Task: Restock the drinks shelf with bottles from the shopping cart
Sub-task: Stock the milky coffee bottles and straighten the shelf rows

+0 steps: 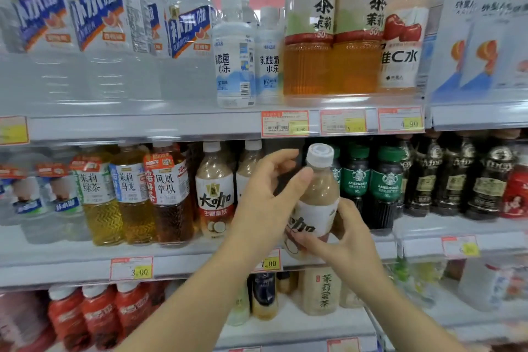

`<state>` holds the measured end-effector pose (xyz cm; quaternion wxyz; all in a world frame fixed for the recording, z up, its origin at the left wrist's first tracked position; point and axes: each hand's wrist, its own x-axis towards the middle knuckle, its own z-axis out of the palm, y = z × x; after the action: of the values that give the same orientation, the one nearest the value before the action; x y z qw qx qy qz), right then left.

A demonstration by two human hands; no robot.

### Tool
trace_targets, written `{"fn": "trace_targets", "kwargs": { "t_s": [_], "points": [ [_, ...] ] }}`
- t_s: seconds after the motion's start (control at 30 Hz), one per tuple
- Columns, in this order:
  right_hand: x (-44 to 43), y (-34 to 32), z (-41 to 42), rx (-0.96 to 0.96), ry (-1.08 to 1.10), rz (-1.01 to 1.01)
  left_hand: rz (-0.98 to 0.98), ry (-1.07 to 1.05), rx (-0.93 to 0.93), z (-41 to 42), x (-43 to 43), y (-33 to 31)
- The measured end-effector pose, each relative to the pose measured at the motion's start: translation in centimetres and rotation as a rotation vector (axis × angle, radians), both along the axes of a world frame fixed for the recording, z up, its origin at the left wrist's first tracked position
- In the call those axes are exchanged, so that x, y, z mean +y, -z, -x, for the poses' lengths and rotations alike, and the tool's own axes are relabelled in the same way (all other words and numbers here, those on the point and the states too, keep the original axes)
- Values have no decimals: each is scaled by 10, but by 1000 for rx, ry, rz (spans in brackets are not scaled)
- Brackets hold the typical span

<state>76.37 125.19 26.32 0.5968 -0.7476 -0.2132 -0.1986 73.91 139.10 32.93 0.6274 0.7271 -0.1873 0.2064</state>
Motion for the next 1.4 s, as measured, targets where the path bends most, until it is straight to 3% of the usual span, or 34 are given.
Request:
{"fn": "trace_targets", "kwargs": {
  "t_s": [0.17,0.33,0.47,0.57,0.73,0.87,1.13,1.4],
  "points": [
    [-23,-9,-3,200,-233,-174,-278,221,308,-6,29,45],
    [-22,-6,-3,336,-417,-289,-75,294,294,1,16,69],
    [-17,-20,6,285,-218,-85,-79,88,188,1,14,81],
    [-5,-24,8,234,-60,-88,-243,-152,58,2,8,86],
    [11,-32,6,-1,120,-123,-432,-292,-79,-6,19,77],
    [19,-37,-6,-69,186,-68,-373,-580,-80,-10,47,77],
    [38,-16,-55,-38,285,142,-332,-541,214,-30,62,77],
    [54,-13,-90,63,286,246,-376,-582,180,-38,68,84]
  ]
}}
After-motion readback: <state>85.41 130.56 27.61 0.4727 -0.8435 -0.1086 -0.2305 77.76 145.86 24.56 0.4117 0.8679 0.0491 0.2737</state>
